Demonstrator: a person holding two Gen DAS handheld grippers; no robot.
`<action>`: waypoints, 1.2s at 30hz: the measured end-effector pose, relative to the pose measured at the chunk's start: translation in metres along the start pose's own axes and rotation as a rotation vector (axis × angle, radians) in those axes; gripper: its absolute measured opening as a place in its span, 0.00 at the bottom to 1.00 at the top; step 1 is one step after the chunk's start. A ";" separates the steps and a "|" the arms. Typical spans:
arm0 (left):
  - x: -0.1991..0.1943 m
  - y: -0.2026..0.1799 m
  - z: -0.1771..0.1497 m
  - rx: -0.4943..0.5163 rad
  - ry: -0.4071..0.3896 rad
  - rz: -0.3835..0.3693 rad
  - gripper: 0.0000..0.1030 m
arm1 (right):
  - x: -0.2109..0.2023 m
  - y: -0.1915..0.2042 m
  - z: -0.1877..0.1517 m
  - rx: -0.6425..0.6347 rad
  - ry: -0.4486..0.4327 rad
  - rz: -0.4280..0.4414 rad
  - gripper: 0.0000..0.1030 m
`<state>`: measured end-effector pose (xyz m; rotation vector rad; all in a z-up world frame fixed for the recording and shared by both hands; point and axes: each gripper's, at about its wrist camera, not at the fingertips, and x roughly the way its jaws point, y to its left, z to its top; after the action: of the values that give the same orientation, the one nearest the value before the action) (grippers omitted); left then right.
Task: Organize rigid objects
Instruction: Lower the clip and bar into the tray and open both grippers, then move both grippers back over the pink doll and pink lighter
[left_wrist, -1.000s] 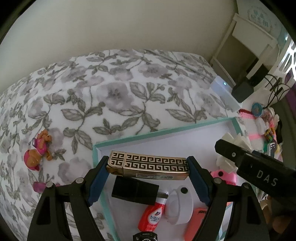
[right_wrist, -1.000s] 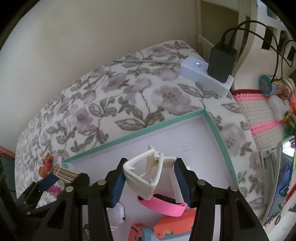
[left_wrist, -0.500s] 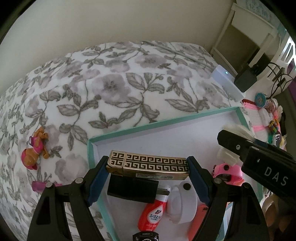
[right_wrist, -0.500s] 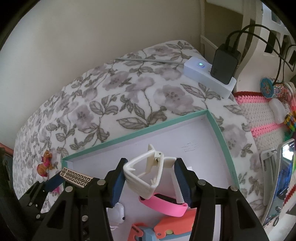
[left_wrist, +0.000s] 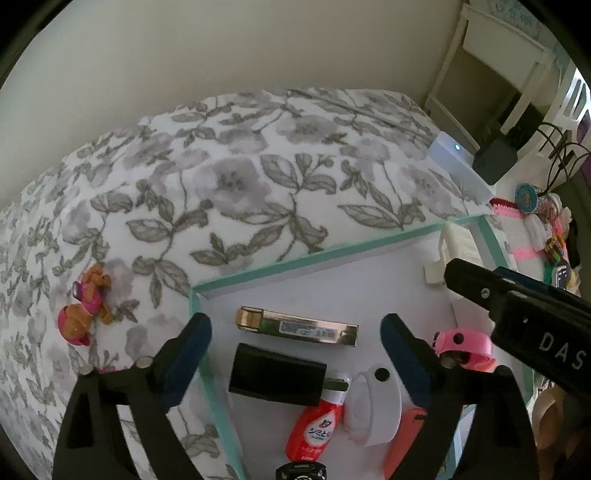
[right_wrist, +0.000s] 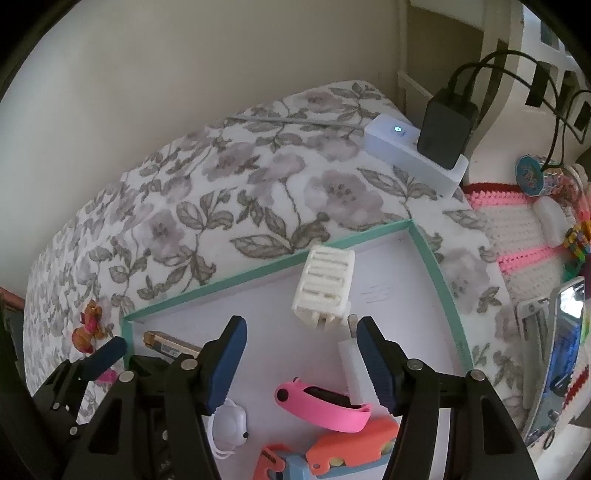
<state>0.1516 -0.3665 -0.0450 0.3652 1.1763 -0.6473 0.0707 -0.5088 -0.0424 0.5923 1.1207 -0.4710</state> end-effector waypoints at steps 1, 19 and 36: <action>-0.002 0.001 0.001 -0.002 -0.007 0.000 0.91 | -0.002 0.000 0.001 0.001 -0.005 0.000 0.64; -0.019 0.058 0.003 -0.146 -0.036 0.090 0.92 | -0.018 0.001 0.005 0.015 -0.052 0.010 0.66; -0.046 0.175 -0.028 -0.435 -0.043 0.229 0.92 | -0.007 0.075 -0.007 -0.172 -0.076 0.046 0.99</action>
<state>0.2323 -0.2035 -0.0236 0.1129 1.1769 -0.1893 0.1100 -0.4469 -0.0230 0.4453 1.0605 -0.3511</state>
